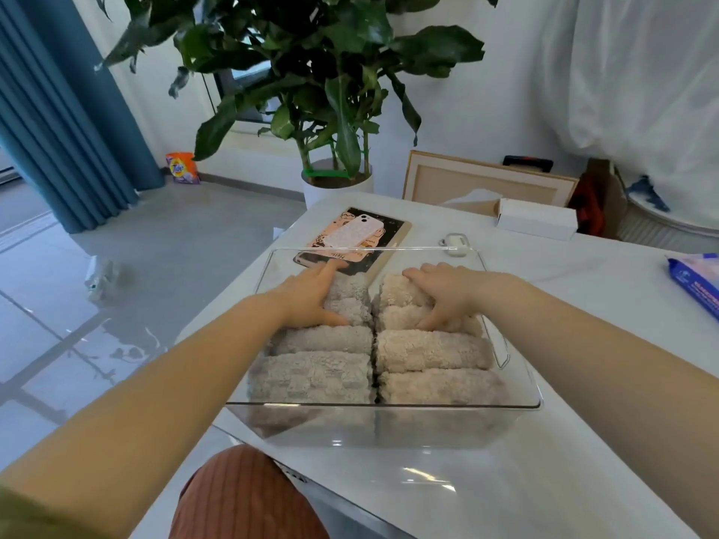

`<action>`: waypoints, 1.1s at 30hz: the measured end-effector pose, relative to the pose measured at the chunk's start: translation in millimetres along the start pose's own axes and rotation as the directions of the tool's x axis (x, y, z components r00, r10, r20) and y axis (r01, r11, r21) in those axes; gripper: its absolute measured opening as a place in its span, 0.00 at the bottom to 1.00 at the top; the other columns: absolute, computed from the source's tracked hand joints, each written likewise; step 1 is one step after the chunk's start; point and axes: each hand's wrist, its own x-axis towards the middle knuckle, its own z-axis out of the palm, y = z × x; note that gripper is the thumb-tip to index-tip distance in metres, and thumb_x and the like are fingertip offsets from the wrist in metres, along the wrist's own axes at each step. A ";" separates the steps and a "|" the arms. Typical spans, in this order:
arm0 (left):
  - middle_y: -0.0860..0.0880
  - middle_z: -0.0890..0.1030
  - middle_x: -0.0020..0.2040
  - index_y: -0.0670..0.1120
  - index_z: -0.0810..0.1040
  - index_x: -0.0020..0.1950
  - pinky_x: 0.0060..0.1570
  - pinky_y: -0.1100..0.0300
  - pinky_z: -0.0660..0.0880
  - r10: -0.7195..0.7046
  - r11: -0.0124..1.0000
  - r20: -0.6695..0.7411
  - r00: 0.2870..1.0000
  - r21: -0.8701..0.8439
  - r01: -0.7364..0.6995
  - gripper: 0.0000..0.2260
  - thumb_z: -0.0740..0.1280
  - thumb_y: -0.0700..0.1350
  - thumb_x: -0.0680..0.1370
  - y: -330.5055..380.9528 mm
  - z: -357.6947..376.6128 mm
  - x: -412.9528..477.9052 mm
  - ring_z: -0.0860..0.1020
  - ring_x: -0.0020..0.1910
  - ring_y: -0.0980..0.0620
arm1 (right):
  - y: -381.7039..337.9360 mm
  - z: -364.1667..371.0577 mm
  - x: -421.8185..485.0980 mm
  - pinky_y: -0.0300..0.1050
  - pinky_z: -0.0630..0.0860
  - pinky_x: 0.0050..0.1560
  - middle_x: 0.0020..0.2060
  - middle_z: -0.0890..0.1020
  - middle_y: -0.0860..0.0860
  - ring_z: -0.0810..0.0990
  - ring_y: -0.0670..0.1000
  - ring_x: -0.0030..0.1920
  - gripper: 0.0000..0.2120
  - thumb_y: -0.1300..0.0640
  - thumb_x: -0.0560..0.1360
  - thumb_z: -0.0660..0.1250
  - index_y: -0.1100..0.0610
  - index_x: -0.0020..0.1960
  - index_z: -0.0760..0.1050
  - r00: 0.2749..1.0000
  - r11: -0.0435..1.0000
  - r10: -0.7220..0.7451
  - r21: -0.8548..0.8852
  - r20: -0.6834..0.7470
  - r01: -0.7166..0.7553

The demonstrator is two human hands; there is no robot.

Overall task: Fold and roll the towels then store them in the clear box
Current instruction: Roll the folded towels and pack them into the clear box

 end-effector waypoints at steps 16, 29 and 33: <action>0.46 0.71 0.58 0.44 0.59 0.66 0.37 0.51 0.72 0.113 0.731 0.181 0.977 0.651 -0.205 0.28 0.69 0.46 0.72 42.5 18.4 -56.8 0.77 0.49 0.43 | -39.8 45.4 -64.2 0.49 0.72 0.42 0.64 0.67 0.59 0.74 0.59 0.53 0.36 0.59 0.70 0.65 0.59 0.73 0.52 0.987 0.932 -0.162 -0.331 -0.015 0.148; 0.44 0.61 0.69 0.47 0.48 0.74 0.59 0.46 0.72 0.034 0.860 0.213 0.976 0.492 -0.137 0.47 0.71 0.63 0.67 26.3 31.0 -66.7 0.69 0.62 0.40 | -37.3 49.5 -57.5 0.55 0.68 0.64 0.70 0.58 0.53 0.66 0.60 0.66 0.48 0.36 0.67 0.70 0.53 0.75 0.48 0.984 0.999 -0.034 0.012 0.173 0.033; 0.44 0.66 0.62 0.48 0.50 0.71 0.44 0.50 0.76 0.039 0.752 0.150 0.988 0.647 -0.128 0.47 0.74 0.62 0.64 32.2 35.6 -56.2 0.75 0.52 0.42 | -46.1 51.5 -55.7 0.52 0.72 0.57 0.64 0.70 0.55 0.72 0.59 0.61 0.36 0.38 0.70 0.67 0.57 0.69 0.60 0.995 0.978 -0.076 -0.191 0.065 0.087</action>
